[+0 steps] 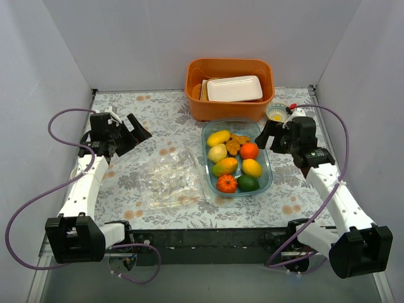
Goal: Place the food in the zip-top bag and seal the zipper
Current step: Pick up the zipper food storage bag at the center of the board.
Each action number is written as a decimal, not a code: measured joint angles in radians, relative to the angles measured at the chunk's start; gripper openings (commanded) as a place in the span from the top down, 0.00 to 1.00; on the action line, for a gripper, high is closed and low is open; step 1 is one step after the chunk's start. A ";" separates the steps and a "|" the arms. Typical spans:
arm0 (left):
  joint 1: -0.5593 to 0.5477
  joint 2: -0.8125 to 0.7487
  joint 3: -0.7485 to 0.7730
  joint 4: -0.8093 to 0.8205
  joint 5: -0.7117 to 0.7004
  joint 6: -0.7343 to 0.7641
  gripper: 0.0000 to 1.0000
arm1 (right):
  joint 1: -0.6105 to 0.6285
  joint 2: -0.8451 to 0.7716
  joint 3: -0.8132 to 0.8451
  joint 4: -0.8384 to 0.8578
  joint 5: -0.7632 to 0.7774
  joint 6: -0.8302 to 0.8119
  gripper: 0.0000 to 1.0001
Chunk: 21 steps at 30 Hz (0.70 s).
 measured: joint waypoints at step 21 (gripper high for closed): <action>-0.330 0.071 -0.010 -0.061 0.033 -0.027 0.02 | 0.000 0.177 0.133 -0.089 -0.163 -0.037 0.02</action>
